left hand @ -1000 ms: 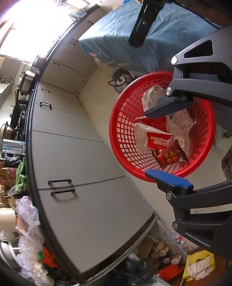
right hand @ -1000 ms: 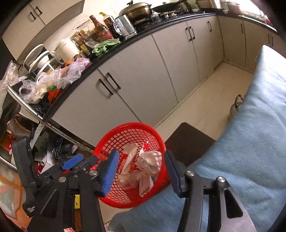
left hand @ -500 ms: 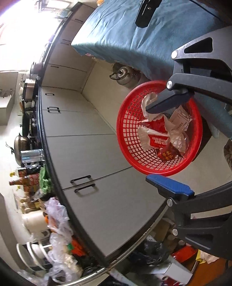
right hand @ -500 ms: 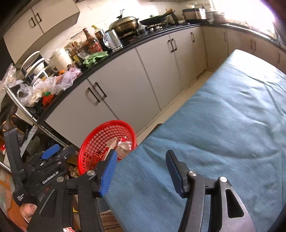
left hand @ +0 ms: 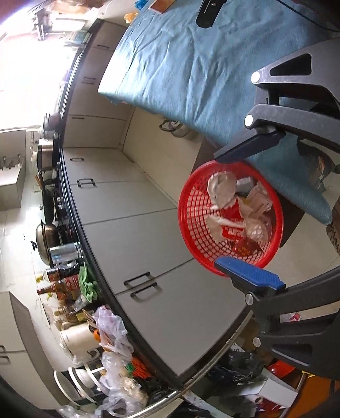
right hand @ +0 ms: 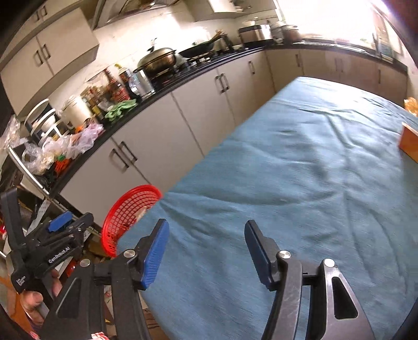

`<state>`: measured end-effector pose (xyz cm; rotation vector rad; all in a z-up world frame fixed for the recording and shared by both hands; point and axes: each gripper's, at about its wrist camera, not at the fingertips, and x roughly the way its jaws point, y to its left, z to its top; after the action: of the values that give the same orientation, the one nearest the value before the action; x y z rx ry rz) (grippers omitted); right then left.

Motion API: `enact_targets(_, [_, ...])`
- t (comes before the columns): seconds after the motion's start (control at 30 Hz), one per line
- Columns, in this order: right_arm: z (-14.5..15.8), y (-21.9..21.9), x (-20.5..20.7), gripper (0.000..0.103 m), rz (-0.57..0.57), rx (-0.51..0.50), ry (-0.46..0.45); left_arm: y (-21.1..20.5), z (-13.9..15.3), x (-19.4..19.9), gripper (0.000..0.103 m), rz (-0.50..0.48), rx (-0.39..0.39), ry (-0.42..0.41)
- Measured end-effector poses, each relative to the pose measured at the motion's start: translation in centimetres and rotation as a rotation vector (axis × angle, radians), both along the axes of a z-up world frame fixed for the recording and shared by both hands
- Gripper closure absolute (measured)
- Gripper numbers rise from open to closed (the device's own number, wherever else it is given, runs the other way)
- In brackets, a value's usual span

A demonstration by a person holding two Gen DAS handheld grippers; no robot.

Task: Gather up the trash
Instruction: 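Return both tools to the table toward the orange box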

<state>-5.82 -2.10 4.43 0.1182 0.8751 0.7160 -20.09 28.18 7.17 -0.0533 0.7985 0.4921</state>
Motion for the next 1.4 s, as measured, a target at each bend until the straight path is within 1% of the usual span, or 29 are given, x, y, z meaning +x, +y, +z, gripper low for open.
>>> enact_targets(0.27, [-1.0, -8.3, 0.9, 0.034, -0.136, 0.028, 0.027, -4.5, 0.2, 1.9, 0.029, -0.092, -0.006, 0.021])
enact_targets(0.57, [-1.3, -17.8, 2.6, 0.033, -0.315, 0.025, 0.032, -10.4, -0.3, 4.5, 0.028, -0.25, -0.003, 0.048])
enact_targets(0.73, [-1.0, -22.8, 4.6, 0.033, -0.412, 0.0, 0.015, -13.0, -0.5, 5.8, 0.028, -0.337, -0.058, 0.055])
enact_targets(0.83, [-0.1, -25.6, 7.1, 0.033, -0.49, -0.019, -0.019, -14.2, -0.6, 6.4, 0.028, -0.376, -0.073, 0.058])
enact_targets(0.93, [1.0, -28.1, 11.1, 0.03, -0.541, -0.019, -0.035, -14.9, -0.9, 6.9, 0.028, -0.397, -0.086, 0.067])
enact_targets(0.97, [1.3, -28.9, 13.0, 0.027, -0.557, -0.02, -0.039, -15.1, -0.9, 7.1, 0.028, -0.403, -0.092, 0.07])
enact_targets(1.03, [1.5, -29.8, 15.4, 0.026, -0.58, -0.038, -0.047, -15.1, -0.9, 7.5, 0.028, -0.412, -0.104, 0.071])
enact_targets(1.07, [1.5, -30.3, 17.3, 0.026, -0.597, -0.057, -0.048, -15.1, -0.9, 7.5, 0.028, -0.415, -0.108, 0.069])
enact_targets(1.17, [1.0, -31.2, 21.3, 0.026, -0.605, -0.059, -0.007, -14.9, -0.7, 7.8, 0.028, -0.412, -0.107, 0.065])
enact_targets(1.27, [-0.5, -31.8, 24.5, 0.026, -0.592, -0.01, 0.073, -14.7, -0.8, 8.2, 0.028, -0.405, -0.105, 0.068])
enact_targets(1.33, [-1.4, -31.1, 25.3, 0.026, -0.543, 0.042, 0.131, -14.4, -0.9, 8.6, 0.028, -0.404, -0.127, 0.069])
enact_targets(1.4, [-1.5, -29.9, 24.9, 0.026, -0.466, 0.106, 0.156, -14.1, -0.9, 9.0, 0.028, -0.402, -0.158, 0.066])
